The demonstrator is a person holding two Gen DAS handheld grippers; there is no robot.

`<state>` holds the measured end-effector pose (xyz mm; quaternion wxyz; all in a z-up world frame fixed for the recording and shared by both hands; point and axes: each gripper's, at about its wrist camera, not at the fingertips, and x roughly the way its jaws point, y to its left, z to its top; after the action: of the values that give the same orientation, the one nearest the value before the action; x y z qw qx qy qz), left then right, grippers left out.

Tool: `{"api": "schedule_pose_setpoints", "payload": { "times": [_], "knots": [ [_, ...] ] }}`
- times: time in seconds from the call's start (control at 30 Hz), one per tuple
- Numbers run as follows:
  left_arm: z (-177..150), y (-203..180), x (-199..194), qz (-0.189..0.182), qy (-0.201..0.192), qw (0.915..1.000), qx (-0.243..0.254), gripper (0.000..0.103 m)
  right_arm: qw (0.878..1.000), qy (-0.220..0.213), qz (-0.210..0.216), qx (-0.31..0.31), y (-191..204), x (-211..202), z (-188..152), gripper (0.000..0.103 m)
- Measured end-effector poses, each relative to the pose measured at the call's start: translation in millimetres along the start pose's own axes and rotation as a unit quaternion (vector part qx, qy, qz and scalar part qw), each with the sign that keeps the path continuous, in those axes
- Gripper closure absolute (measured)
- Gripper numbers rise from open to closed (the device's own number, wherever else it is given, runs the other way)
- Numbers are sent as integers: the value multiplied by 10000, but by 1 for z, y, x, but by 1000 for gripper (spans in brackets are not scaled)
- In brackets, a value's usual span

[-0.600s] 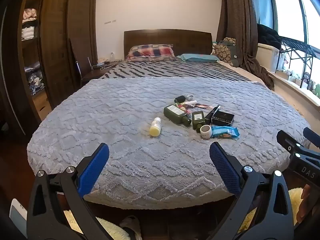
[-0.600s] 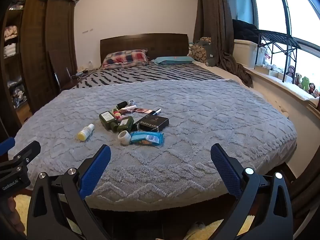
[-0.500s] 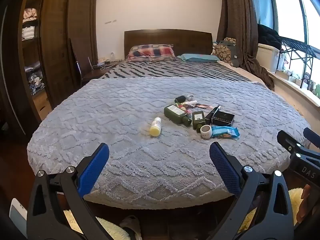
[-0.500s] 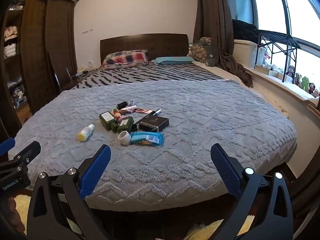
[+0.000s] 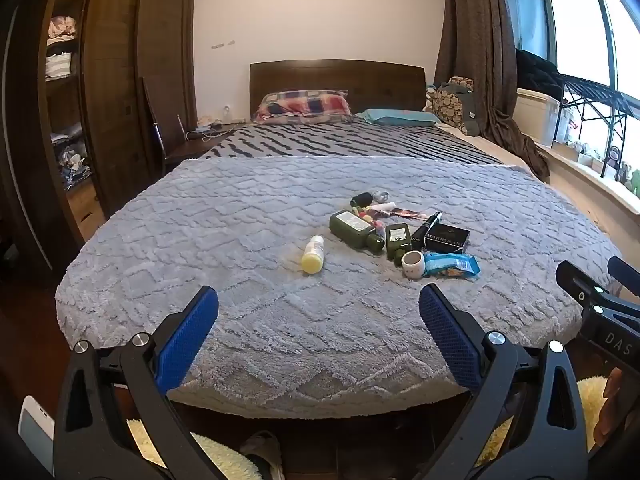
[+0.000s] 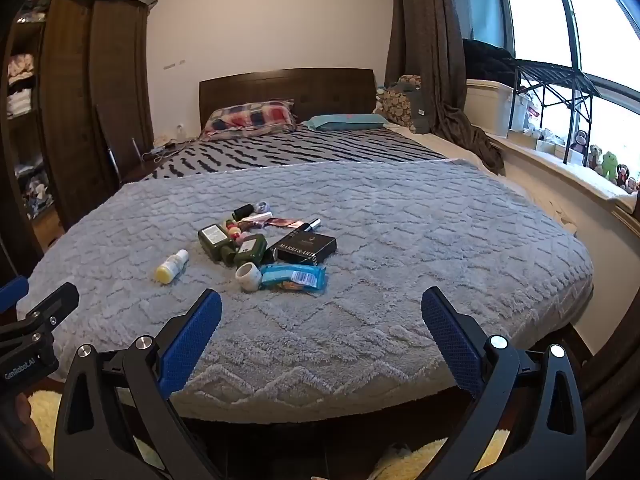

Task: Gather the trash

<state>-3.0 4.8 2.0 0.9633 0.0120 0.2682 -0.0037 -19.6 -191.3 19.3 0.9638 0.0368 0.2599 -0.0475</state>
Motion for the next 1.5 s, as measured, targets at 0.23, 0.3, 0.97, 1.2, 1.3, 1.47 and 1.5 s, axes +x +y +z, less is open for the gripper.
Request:
{"api": "schedule_pose_setpoints", "payload": {
  "times": [0.23,0.3,0.97,1.2,1.3,1.47,1.5],
  "knots": [
    [-1,6,1,-17,6,10000,-26,8,10000,-4,-4,-7,0,0,-1,3],
    [-1,7,1,-16,5,10000,-36,8,10000,-6,-7,0,0,0,0,3],
    [-2,1,2,-8,13,10000,-32,8,10000,2,-27,4,0,1,-4,3],
    [-2,0,1,-9,14,10000,-31,8,10000,4,-15,-8,0,2,-5,3],
    [-2,0,1,-9,14,10000,-30,8,10000,14,-16,-10,1,3,-5,3],
    [-2,0,1,-12,12,10000,-30,8,10000,34,-12,-27,1,4,-5,3],
    [-2,0,1,-11,9,10000,-26,8,10000,36,-18,-29,1,4,-5,3]
  ]
}}
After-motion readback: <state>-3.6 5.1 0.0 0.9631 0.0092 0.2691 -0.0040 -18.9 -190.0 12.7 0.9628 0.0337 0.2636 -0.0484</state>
